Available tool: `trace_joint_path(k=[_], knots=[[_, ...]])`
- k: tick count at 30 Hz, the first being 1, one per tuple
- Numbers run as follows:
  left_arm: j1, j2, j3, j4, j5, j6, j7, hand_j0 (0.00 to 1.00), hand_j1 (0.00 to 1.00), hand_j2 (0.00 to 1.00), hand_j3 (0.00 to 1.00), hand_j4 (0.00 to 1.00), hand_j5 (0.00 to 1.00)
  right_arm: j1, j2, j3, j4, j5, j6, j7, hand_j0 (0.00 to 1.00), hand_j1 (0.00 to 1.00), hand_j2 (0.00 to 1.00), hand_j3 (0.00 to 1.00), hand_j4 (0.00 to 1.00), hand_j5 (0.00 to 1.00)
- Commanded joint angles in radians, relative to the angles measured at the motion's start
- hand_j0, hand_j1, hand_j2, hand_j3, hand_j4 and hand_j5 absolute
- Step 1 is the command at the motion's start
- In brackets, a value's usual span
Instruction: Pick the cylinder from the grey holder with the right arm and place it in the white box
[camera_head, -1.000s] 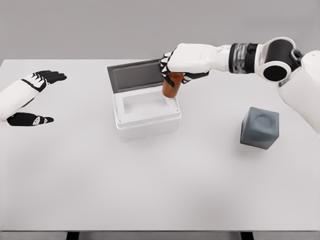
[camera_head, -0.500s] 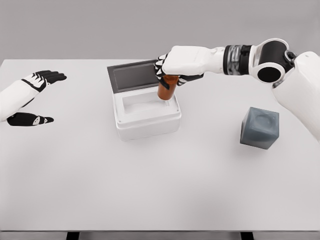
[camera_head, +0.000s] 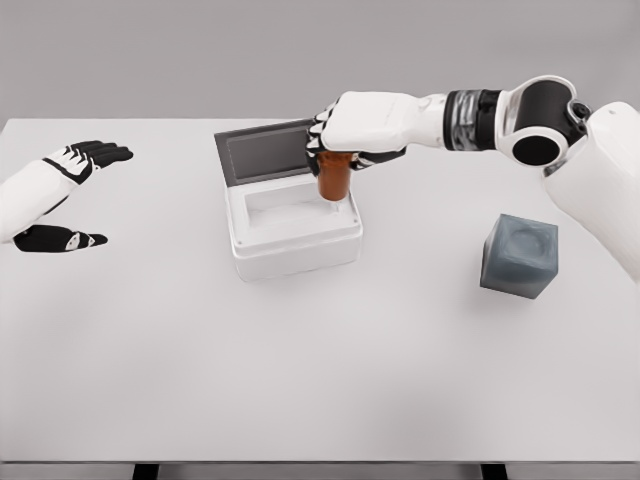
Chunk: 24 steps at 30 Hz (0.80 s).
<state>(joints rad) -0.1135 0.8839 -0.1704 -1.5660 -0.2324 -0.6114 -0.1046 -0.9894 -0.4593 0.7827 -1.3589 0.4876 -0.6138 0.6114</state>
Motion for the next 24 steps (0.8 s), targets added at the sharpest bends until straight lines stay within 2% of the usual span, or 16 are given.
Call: trace_joint_path(k=[1,6,9,10,14,15,17,20,22,24], knots=[[0.000,0.001,0.000,0.000,0.007,0.001,0.000,1.00,1.00,1.00,1.00,1.00,1.00,0.000,-0.002,0.000,-0.034,0.011,0.003,-0.001,0.97,0.97,0.97,0.97,0.97,0.97],[0.000,0.001,0.000,0.000,0.007,0.001,0.000,1.00,1.00,1.00,1.00,1.00,1.00,0.000,-0.024,-0.019,-0.109,0.006,0.003,-0.001,1.00,1.00,1.00,1.00,1.00,1.00],[0.000,0.001,0.000,0.000,0.007,0.001,0.000,1.00,1.00,1.00,1.00,1.00,1.00,0.012,-0.058,-0.180,-0.187,-0.003,0.003,-0.001,1.00,1.00,1.00,1.00,1.00,1.00],[-0.002,0.001,0.000,0.000,0.007,0.001,-0.001,1.00,1.00,1.00,1.00,1.00,1.00,0.017,-0.091,-0.272,-0.212,-0.006,0.003,-0.001,1.00,1.00,1.00,1.00,1.00,1.00],[0.000,0.000,-0.001,-0.002,0.018,0.001,-0.033,1.00,1.00,1.00,1.00,1.00,1.00,0.101,-0.147,-0.488,-0.204,-0.027,0.003,-0.001,1.00,1.00,1.00,1.00,1.00,1.00],[0.003,0.004,-0.006,-0.008,0.031,0.001,-0.050,1.00,1.00,1.00,1.00,1.00,1.00,0.144,-0.189,-0.508,-0.201,-0.049,0.003,-0.001,1.00,1.00,1.00,1.00,1.00,1.00],[0.003,0.029,-0.035,-0.009,0.138,0.001,-0.052,1.00,1.00,1.00,1.00,1.00,1.00,0.261,-0.249,-0.513,-0.197,-0.086,0.003,-0.001,1.00,1.00,1.00,1.00,1.00,1.00],[-0.034,0.127,-0.139,-0.011,0.360,0.001,-0.069,1.00,1.00,1.00,1.00,1.00,1.00,0.377,-0.243,-0.586,-0.190,-0.092,0.003,-0.001,1.00,1.00,1.00,1.00,1.00,1.00],[-0.071,0.127,-0.141,-0.011,0.458,0.001,-0.139,1.00,1.00,1.00,1.00,1.00,1.00,0.405,-0.249,-0.596,-0.189,-0.093,0.003,-0.001,1.00,1.00,1.00,1.00,1.00,1.00],[-0.103,0.119,-0.141,-0.012,0.568,0.001,-0.245,1.00,1.00,1.00,1.00,1.00,1.00,0.436,-0.252,-0.599,-0.195,-0.121,0.003,-0.001,1.00,1.00,1.00,1.00,1.00,1.00]])
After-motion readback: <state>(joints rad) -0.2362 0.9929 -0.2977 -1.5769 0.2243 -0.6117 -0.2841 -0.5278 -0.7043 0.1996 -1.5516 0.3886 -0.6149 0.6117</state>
